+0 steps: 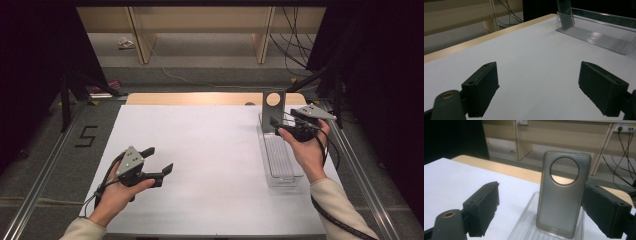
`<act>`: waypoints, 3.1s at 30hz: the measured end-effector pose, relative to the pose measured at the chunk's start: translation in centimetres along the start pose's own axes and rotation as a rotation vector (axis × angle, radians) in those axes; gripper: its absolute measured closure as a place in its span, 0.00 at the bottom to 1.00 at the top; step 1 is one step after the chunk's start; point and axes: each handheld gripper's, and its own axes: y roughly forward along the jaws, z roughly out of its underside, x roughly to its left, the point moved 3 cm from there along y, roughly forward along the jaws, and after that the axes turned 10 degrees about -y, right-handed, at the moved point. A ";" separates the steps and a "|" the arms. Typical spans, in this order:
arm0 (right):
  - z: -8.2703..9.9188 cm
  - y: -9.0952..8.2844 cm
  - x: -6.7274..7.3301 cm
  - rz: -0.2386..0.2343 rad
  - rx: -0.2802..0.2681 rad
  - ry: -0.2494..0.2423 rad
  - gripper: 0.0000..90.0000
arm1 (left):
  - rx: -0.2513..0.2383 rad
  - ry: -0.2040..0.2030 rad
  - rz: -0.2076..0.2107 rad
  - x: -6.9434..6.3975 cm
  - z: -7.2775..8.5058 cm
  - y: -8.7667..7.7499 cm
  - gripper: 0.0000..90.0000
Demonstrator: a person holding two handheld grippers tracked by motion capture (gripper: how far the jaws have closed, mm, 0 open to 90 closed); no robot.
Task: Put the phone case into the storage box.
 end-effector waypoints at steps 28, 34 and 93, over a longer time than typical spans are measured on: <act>1.6 -4.2 3.5 -0.097 -0.032 -0.035 0.18 | -0.005 0.006 -0.005 0.1 0.0 0.0 0.17; 2.0 -4.9 4.0 -0.103 -0.038 -0.044 0.18 | -0.005 0.006 -0.005 0.1 0.0 -0.1 0.17; 5.6 -7.8 6.2 -0.166 -0.022 -0.057 0.18 | 0.000 0.001 0.001 0.0 0.1 0.0 0.18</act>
